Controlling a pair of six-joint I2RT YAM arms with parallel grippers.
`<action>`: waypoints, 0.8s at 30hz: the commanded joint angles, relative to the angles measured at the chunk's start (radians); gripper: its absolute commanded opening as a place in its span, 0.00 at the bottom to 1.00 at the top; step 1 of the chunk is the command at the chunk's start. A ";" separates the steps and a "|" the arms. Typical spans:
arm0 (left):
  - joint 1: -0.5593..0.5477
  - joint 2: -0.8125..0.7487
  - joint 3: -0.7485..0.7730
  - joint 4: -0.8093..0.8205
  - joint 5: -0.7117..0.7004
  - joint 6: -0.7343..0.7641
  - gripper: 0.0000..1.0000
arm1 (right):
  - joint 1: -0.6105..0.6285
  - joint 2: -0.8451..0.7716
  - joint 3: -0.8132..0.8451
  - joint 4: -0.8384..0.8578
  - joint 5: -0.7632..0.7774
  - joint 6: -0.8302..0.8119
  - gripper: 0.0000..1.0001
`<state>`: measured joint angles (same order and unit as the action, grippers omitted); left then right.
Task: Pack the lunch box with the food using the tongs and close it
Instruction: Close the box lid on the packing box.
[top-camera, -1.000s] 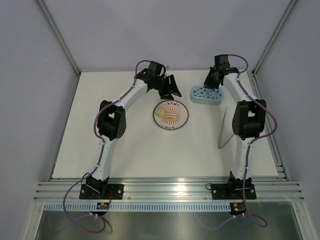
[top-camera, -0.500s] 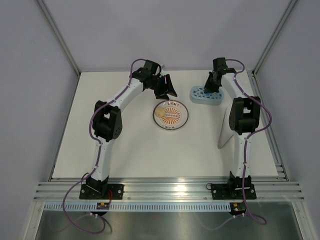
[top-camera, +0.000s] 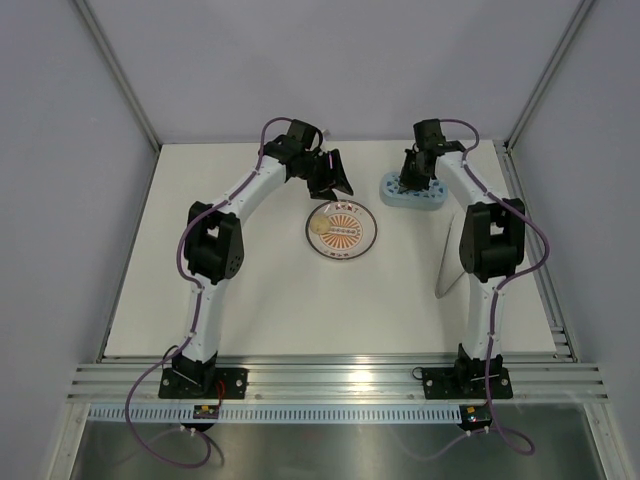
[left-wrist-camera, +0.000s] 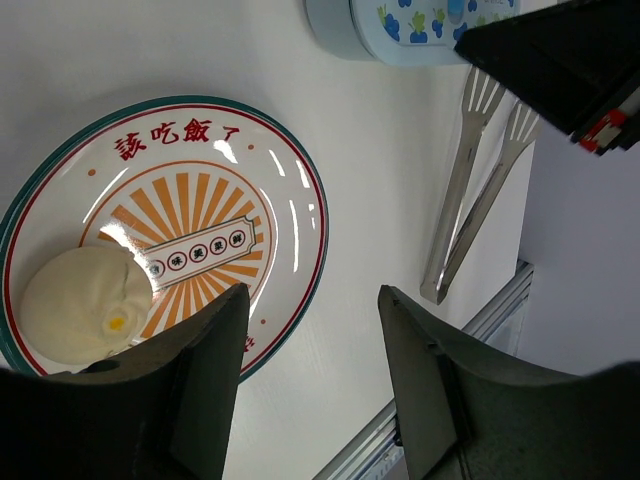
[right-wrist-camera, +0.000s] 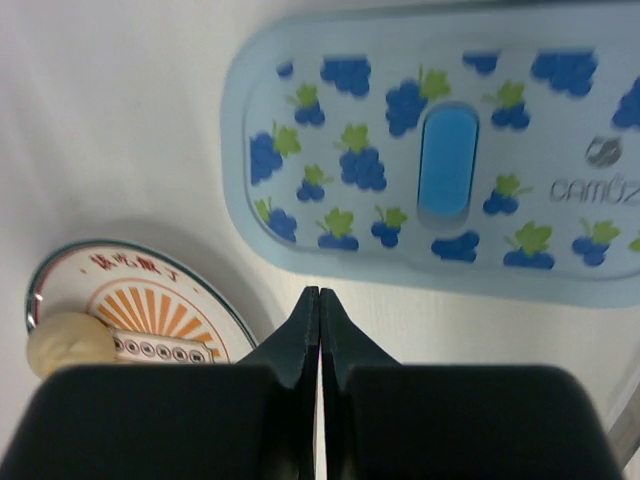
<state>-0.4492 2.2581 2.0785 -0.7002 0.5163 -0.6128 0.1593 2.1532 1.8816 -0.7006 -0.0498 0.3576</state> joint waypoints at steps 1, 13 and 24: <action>0.009 -0.080 -0.003 0.001 -0.016 0.027 0.58 | 0.006 -0.079 -0.090 0.018 -0.021 -0.032 0.00; 0.012 -0.086 -0.005 0.005 -0.012 0.021 0.58 | 0.006 -0.072 -0.133 -0.003 0.039 -0.072 0.00; 0.029 -0.111 -0.041 -0.004 -0.019 0.036 0.58 | -0.003 0.089 0.145 -0.082 0.085 -0.078 0.00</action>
<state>-0.4297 2.2158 2.0480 -0.7208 0.5056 -0.5983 0.1608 2.2360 1.9682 -0.7494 0.0147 0.3004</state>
